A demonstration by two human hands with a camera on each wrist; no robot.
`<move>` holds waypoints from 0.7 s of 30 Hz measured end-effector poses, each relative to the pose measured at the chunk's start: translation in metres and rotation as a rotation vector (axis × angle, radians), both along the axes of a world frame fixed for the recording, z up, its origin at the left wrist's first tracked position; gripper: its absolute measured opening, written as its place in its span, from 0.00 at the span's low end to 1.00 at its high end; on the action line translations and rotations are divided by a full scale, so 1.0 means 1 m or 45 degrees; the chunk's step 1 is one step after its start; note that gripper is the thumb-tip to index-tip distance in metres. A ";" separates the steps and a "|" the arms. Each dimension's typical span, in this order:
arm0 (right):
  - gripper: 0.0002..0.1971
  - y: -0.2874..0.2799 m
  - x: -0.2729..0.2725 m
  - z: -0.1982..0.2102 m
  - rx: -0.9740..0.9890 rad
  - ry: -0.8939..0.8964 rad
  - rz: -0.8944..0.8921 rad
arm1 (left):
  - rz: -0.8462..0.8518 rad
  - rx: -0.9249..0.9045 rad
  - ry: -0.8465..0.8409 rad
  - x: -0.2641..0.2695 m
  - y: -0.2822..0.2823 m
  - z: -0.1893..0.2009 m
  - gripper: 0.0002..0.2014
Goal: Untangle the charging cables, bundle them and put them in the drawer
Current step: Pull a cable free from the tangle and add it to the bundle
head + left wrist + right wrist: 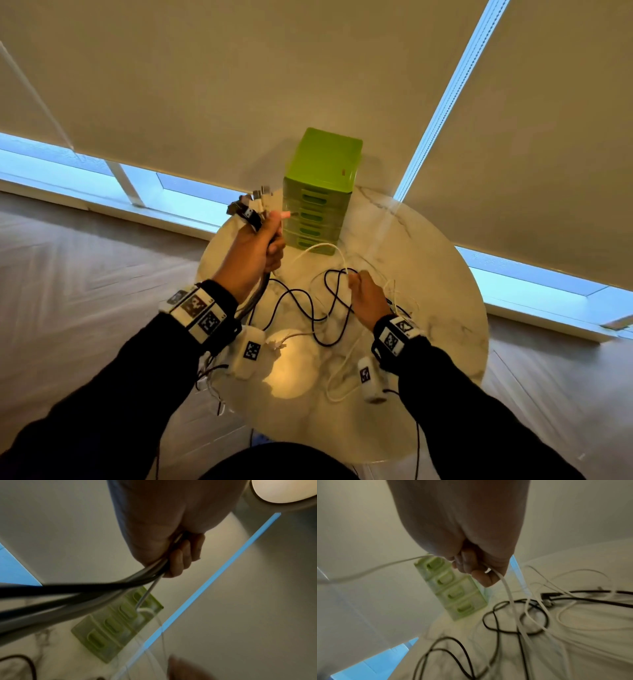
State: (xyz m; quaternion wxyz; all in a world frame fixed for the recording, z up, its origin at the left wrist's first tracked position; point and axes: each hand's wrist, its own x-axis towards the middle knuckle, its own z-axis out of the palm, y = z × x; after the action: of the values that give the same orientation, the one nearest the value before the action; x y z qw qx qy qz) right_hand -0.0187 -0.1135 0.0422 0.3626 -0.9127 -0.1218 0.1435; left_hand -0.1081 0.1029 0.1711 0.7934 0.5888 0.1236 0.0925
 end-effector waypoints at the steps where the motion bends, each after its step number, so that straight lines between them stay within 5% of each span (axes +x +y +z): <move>1: 0.15 0.002 0.003 0.012 0.059 -0.037 -0.096 | 0.011 0.030 0.029 -0.001 -0.009 -0.006 0.18; 10: 0.13 0.034 -0.059 0.054 0.595 -0.039 0.152 | 0.249 -0.040 0.165 0.014 -0.048 -0.036 0.17; 16: 0.13 0.038 -0.073 0.065 0.537 0.098 0.233 | 0.218 -0.284 0.169 0.018 -0.054 -0.035 0.20; 21: 0.13 0.032 -0.070 0.069 0.466 0.018 0.353 | 0.100 -0.192 0.109 0.013 -0.051 -0.033 0.17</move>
State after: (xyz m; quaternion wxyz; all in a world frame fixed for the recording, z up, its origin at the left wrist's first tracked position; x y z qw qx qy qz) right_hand -0.0884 -0.0820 0.1112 0.4998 -0.8053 -0.2674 0.1737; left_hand -0.0949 0.0521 0.1380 0.8251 0.5256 0.1869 0.0889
